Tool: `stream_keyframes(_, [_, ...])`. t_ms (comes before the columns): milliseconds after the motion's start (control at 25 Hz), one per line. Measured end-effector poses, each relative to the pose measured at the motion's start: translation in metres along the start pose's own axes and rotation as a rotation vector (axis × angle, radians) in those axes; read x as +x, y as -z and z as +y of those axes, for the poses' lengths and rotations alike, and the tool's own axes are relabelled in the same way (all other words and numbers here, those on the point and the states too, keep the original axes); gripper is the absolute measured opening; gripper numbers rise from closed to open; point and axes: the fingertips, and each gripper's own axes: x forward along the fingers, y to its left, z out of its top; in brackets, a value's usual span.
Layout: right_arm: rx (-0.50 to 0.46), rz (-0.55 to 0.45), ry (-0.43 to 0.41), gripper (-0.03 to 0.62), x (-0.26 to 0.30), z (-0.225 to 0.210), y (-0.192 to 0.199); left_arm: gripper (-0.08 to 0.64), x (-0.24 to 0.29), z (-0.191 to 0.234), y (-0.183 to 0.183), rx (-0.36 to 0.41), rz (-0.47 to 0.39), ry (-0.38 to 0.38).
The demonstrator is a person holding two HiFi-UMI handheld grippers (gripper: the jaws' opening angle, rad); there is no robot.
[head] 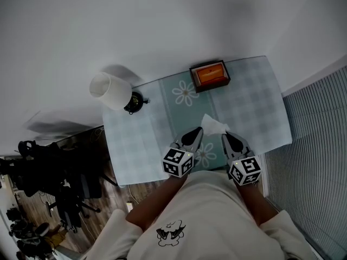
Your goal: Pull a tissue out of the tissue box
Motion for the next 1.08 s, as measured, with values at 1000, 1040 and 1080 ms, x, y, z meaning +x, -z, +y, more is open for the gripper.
stream_keyframes(1000, [-0.038,0.029,0.01,0.012,0.007,0.0,0.003,0.005,0.001,-0.002,0.017,-0.008,0.042,0.003])
stream_keyframes(1040, [-0.038,0.031,0.008,0.012,0.008,0.001,0.004,0.005,0.0,-0.001,0.017,-0.009,0.041,-0.001])
stream_keyframes(1080, [-0.037,0.034,0.007,0.012,0.009,0.001,0.006,0.005,-0.001,0.001,0.017,-0.009,0.04,-0.005])
